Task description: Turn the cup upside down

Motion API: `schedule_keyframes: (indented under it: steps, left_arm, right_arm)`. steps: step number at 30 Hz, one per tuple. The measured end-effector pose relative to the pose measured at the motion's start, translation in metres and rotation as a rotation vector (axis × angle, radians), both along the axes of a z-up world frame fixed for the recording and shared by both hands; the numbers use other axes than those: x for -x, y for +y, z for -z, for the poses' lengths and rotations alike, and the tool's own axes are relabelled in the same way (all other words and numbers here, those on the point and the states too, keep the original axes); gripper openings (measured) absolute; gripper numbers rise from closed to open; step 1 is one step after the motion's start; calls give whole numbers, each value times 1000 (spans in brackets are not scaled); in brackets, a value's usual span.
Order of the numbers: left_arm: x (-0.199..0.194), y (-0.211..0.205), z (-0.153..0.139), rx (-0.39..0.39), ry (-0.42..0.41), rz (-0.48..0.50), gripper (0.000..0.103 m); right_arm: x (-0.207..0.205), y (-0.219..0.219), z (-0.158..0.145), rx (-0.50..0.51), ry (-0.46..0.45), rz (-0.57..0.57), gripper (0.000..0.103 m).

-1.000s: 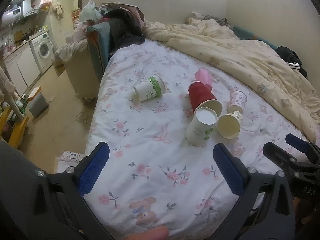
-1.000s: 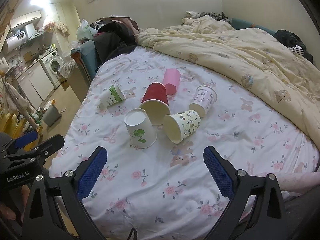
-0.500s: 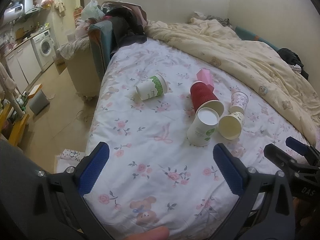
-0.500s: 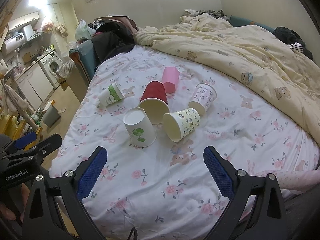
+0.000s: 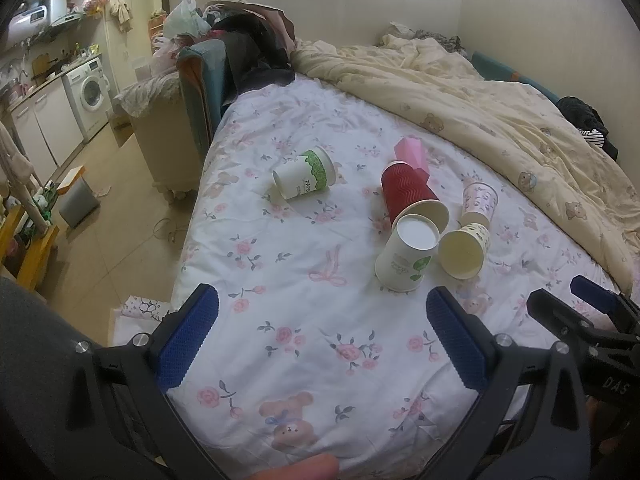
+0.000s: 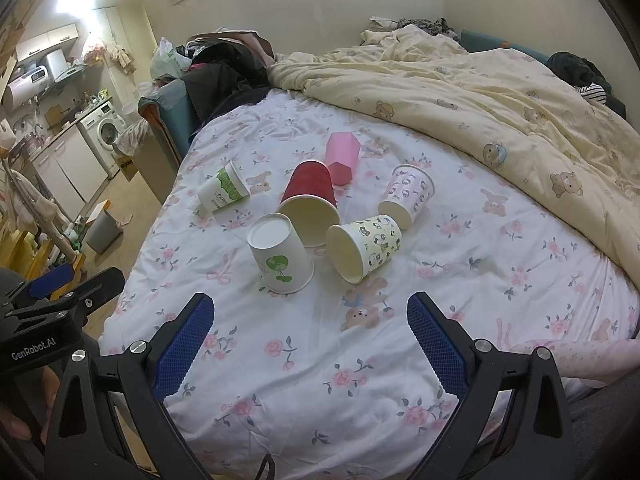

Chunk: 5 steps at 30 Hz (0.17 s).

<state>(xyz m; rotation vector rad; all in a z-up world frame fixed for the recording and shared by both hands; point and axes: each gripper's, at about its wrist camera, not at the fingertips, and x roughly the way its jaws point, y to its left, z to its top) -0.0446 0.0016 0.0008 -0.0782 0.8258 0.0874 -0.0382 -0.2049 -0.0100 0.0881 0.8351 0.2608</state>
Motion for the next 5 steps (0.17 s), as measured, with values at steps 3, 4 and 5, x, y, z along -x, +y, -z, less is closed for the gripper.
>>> schedule_keyframes:
  steps: [3,4,5]
  left_arm:
    - [1,-1,-1,5,0,2,103]
    - [1,-1,-2,11,-5,7,103]
    - [2,-2,-3,11,-7,7,103]
  right_arm:
    - [0,0,0,0,0,-1,100]
    - [0,0,0,-1,0,-1,100]
    - [0,0,0,-1,1,-2,100]
